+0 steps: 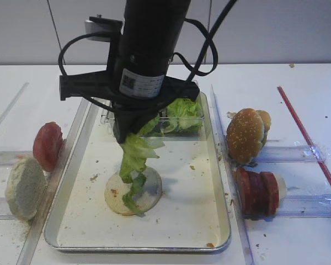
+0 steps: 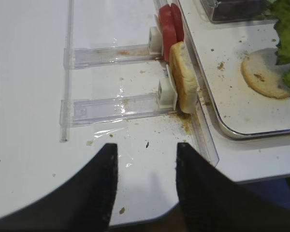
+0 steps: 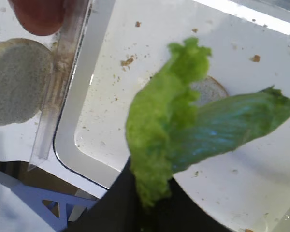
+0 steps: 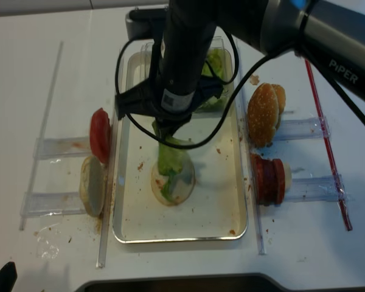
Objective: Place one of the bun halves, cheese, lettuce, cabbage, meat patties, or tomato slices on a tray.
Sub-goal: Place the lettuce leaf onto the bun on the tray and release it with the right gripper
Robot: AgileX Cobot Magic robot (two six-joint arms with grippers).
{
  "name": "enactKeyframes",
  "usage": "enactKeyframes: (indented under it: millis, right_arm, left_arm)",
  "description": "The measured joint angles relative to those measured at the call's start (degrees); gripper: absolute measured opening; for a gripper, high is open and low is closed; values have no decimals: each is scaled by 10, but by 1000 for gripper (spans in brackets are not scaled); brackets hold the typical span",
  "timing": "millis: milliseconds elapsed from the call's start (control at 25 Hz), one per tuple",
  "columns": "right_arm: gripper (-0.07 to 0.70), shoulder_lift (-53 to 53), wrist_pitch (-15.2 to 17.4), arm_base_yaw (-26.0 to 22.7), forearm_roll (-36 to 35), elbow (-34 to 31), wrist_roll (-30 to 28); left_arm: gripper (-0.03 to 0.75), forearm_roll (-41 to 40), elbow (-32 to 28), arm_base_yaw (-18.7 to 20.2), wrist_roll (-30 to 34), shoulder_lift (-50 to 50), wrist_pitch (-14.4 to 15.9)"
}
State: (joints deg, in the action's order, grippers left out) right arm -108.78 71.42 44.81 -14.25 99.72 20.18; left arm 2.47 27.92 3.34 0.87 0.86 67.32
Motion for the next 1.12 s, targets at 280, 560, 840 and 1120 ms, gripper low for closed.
enactKeyframes:
  millis: [280,560,840,1120]
  right_arm:
    - [69,-4,-3,0,1,-30,0]
    - [69,-31,-16,0,0,-33,0]
    - [69,-68,-36,0,-10,-33,-6]
    - [69,-103,-36,0,-19,-33,-10]
  left_arm:
    - [286,0,0,0,0,0,0]
    - [286,0,0,0,0,0,0]
    - [286,0,0,0,0,0,0]
    - [286,0,0,0,0,0,0]
